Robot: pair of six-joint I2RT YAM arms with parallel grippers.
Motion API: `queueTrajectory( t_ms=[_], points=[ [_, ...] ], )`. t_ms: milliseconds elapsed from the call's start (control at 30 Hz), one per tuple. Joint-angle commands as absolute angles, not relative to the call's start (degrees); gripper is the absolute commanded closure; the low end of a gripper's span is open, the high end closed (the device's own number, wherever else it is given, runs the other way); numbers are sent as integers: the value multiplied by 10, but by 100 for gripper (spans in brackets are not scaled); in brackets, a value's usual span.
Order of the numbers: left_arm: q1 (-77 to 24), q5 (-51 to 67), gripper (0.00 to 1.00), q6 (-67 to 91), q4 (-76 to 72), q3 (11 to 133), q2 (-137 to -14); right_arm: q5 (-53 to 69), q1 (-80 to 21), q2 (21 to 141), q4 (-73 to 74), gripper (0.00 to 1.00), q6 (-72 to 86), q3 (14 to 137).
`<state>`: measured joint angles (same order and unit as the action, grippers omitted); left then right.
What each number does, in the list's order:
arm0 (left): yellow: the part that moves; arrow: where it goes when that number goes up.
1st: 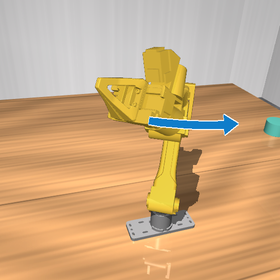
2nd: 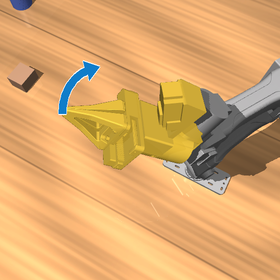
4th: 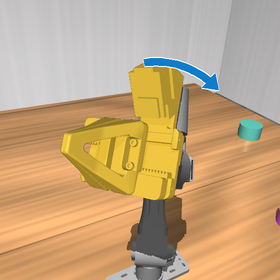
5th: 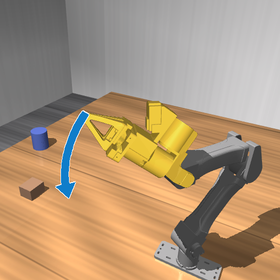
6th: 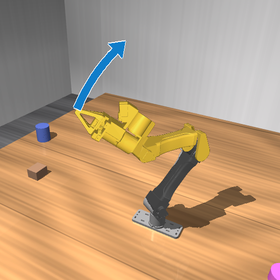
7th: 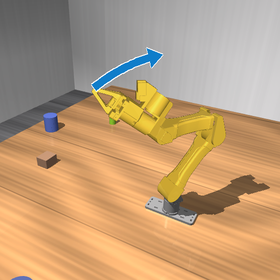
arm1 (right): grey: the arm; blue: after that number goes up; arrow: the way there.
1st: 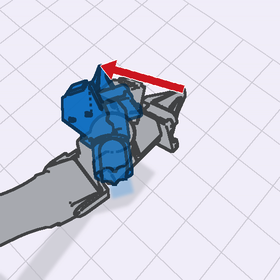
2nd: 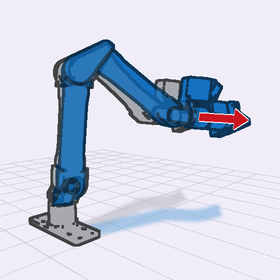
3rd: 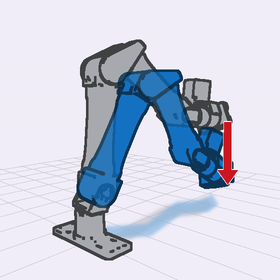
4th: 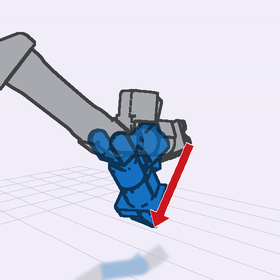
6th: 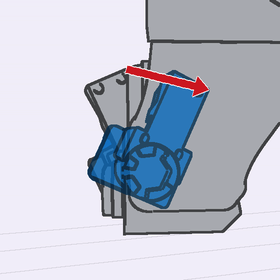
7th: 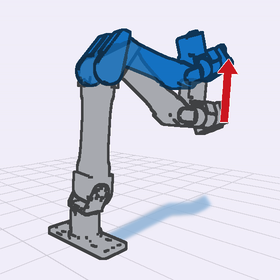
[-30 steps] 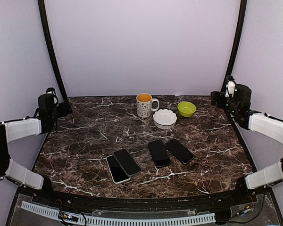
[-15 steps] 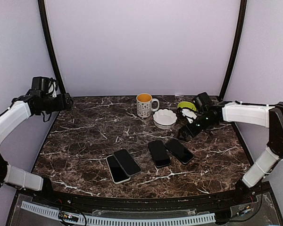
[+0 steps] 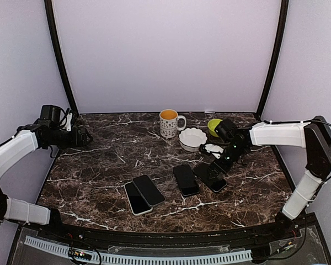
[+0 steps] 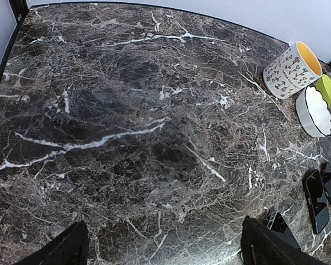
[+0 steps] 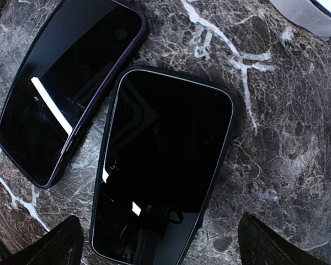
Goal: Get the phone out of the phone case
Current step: Pick up the phone with the phone case at the center of the board.
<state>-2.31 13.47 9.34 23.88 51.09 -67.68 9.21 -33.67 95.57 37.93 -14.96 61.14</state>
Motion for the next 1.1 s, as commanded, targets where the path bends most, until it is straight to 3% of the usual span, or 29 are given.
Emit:
queueTrajectory(
  t_ms=[0,800,1067],
  points=[
    [-31,128,2,75,240,502,-659,79,-349,971,380,2,-146,613],
    [-39,93,2,69,239,496,-638,-4,-388,1055,374,2,-106,606],
    [-40,86,2,67,239,495,-631,-57,-402,1063,373,15,-74,597]
  ],
)
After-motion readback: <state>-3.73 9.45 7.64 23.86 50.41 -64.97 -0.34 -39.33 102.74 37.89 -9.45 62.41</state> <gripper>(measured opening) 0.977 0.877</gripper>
